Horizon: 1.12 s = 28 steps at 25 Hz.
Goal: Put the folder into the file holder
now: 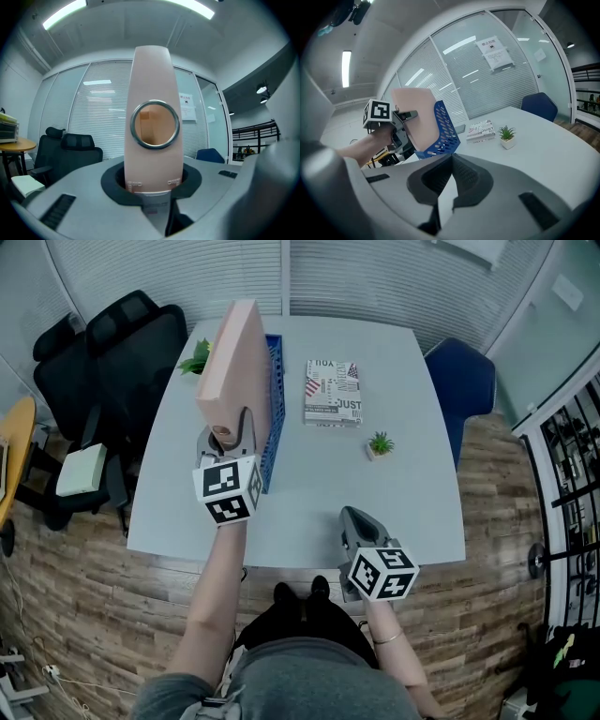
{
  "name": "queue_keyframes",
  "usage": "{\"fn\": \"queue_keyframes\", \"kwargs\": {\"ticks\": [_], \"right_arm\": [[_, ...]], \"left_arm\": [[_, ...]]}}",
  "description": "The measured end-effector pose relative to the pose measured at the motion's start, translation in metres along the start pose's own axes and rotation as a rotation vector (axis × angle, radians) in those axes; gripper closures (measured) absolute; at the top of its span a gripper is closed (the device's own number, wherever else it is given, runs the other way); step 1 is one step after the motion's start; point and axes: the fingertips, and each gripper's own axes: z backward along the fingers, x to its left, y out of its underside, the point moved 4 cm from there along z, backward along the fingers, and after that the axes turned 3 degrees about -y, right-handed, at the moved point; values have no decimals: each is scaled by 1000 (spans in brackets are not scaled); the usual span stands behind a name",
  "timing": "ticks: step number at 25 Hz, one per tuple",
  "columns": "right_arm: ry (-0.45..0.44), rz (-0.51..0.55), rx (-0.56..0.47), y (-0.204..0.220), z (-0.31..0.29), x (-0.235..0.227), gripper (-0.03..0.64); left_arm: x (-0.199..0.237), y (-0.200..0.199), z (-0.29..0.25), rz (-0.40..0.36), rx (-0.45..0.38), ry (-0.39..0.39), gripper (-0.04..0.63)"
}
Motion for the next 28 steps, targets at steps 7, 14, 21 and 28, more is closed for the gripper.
{"fn": "queue_keyframes", "kwargs": {"ticks": [7,14,21,28], "right_arm": [[-1,-5,12,0,-1,-7,611],[-3,-7,21,-1,-3,-13,611],[-13,-4,24,-3,-8,-12,611],[-28,2,32,-2,-12,-8,611]], "left_arm": [[-3,28,-2,-2,63,-4,474],[-5,47,-2,1,96,-9,472],[-5,67,-1,3,150,1,465],[-3,74,1,7,174,17,431]]}}
